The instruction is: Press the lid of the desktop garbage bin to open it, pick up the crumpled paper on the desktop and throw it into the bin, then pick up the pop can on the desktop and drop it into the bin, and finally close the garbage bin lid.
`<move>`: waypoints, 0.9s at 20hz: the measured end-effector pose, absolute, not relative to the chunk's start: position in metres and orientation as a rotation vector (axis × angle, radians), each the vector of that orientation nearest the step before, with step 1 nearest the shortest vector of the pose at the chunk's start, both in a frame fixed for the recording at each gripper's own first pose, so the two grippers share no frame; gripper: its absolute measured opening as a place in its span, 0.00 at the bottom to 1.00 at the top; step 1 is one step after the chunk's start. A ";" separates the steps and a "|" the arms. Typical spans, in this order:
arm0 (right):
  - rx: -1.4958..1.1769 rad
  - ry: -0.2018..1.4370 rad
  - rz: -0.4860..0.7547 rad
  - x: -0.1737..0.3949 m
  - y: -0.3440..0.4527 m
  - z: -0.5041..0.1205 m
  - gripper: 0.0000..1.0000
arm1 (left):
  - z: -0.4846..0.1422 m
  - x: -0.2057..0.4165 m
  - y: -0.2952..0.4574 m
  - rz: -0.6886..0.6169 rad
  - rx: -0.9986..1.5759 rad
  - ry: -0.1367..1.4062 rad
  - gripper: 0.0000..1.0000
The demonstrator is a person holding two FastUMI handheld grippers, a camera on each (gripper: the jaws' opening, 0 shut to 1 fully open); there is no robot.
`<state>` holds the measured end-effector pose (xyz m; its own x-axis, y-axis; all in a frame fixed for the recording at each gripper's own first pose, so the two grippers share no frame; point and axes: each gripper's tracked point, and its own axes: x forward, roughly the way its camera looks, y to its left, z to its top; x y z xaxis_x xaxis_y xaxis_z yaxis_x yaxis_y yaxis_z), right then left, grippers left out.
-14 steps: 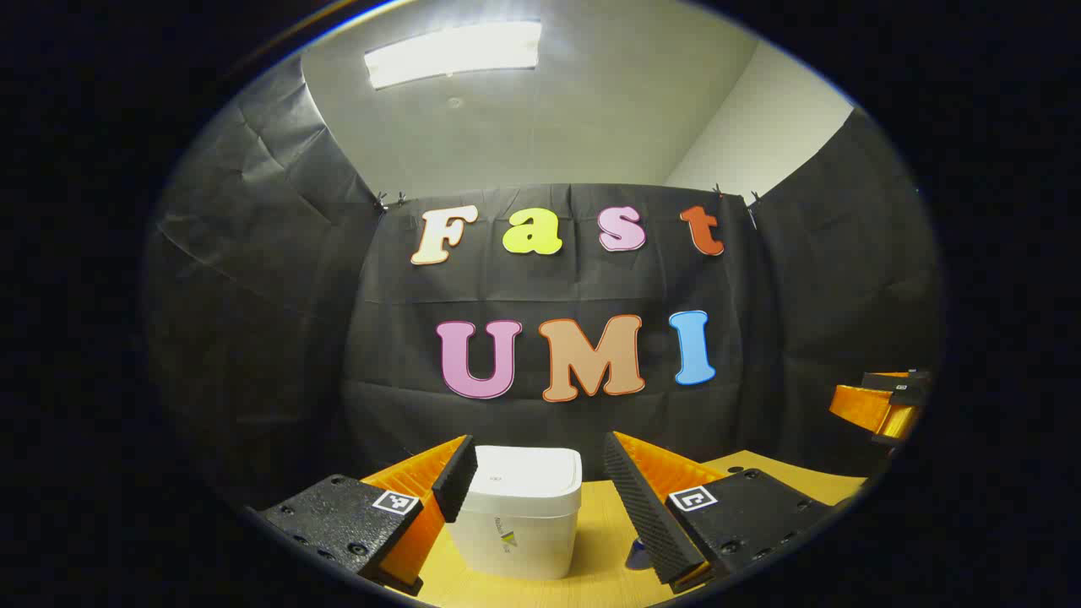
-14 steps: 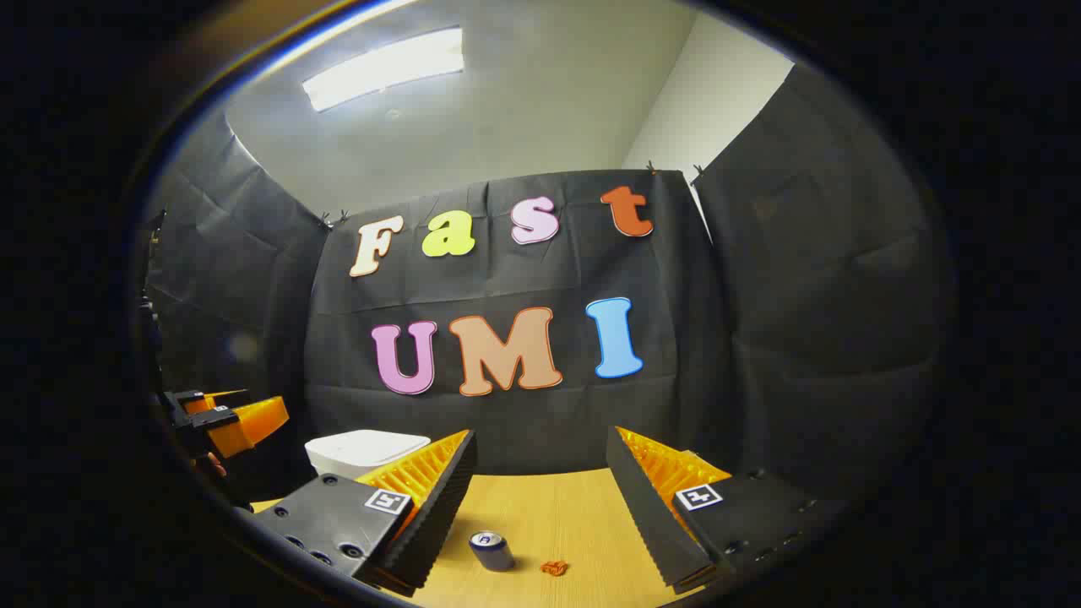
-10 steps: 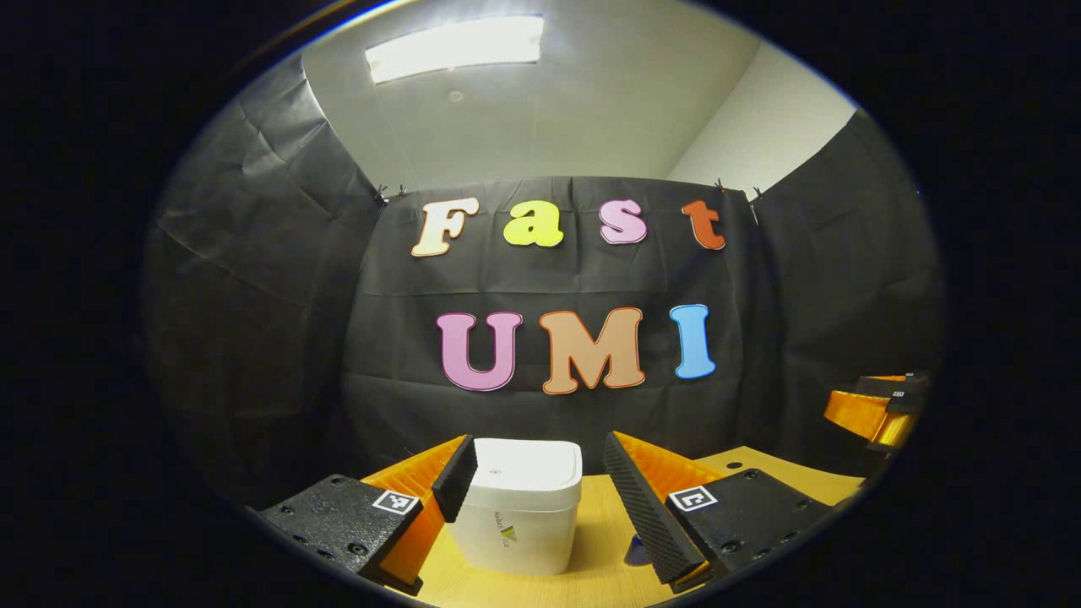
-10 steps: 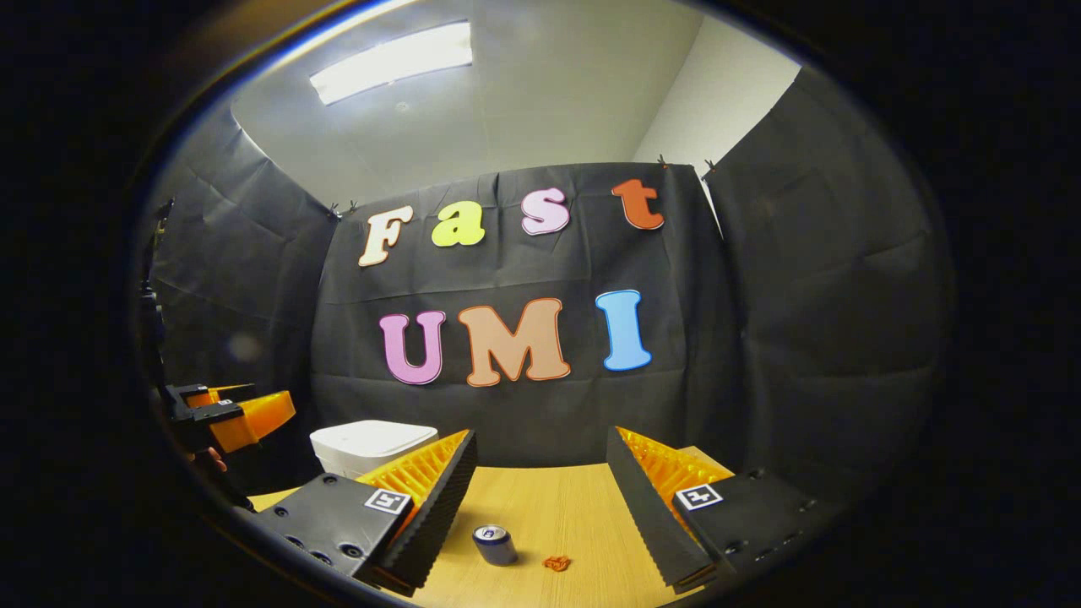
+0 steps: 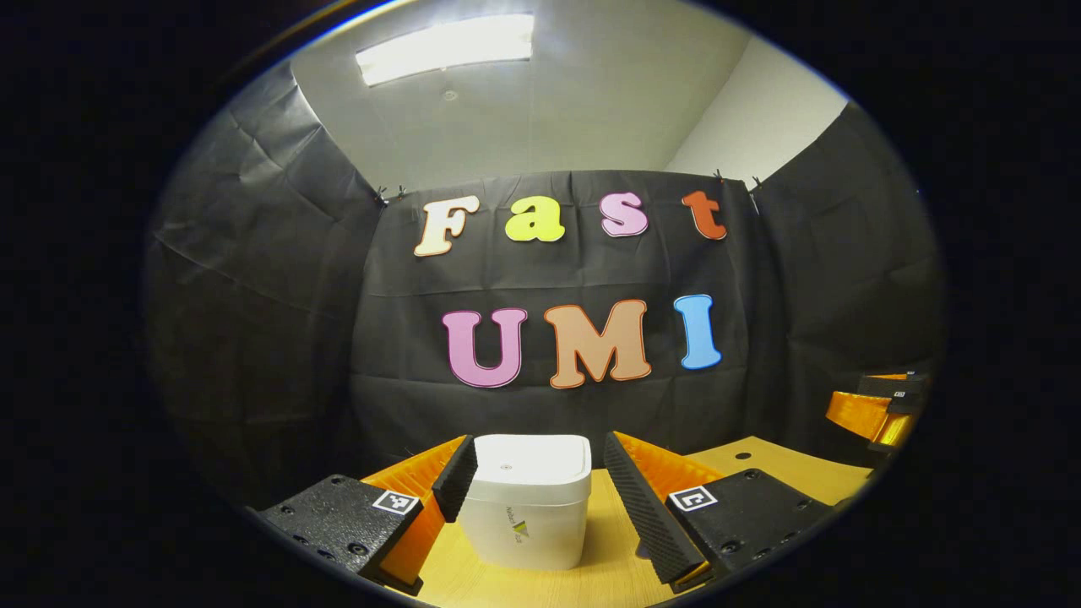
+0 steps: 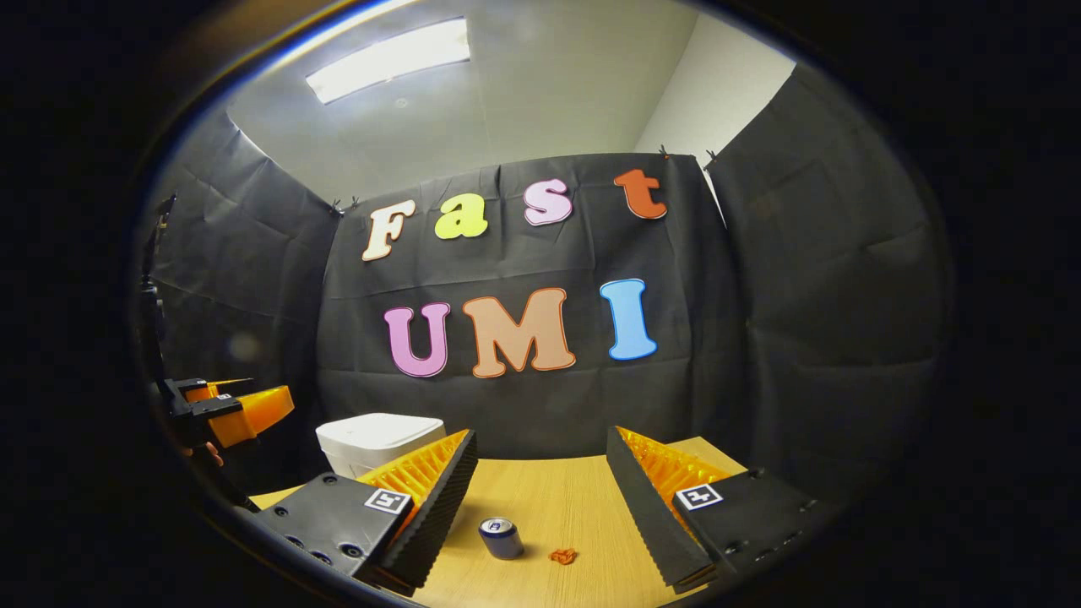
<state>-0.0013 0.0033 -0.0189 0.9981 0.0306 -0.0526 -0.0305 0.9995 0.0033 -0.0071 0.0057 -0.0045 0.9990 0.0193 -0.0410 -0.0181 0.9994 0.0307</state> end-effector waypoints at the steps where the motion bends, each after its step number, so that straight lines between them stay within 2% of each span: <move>1: 0.005 0.054 0.030 -0.002 0.002 -0.020 0.97 | -0.005 -0.007 0.006 0.020 0.030 0.040 0.91; 4: 0.012 0.047 0.031 -0.003 -0.001 -0.019 0.97 | -0.002 -0.008 0.006 0.027 0.025 0.036 0.94; 11: 0.028 0.059 0.039 -0.005 -0.004 -0.022 0.97 | -0.001 -0.010 0.006 0.040 0.010 0.042 0.91; 12: 0.030 0.061 0.042 -0.005 -0.004 -0.024 0.97 | -0.001 -0.011 0.007 0.042 0.012 0.044 0.94; 13: 0.034 0.064 0.047 -0.004 -0.003 -0.025 0.98 | -0.001 -0.011 0.008 0.048 0.020 0.046 0.91; 16: 0.043 0.081 0.066 -0.006 0.001 -0.032 0.97 | -0.004 -0.011 0.007 0.056 0.035 0.056 0.91; 18: 0.033 0.100 0.083 -0.006 0.003 -0.039 0.97 | -0.005 -0.011 0.007 0.057 0.028 0.070 0.94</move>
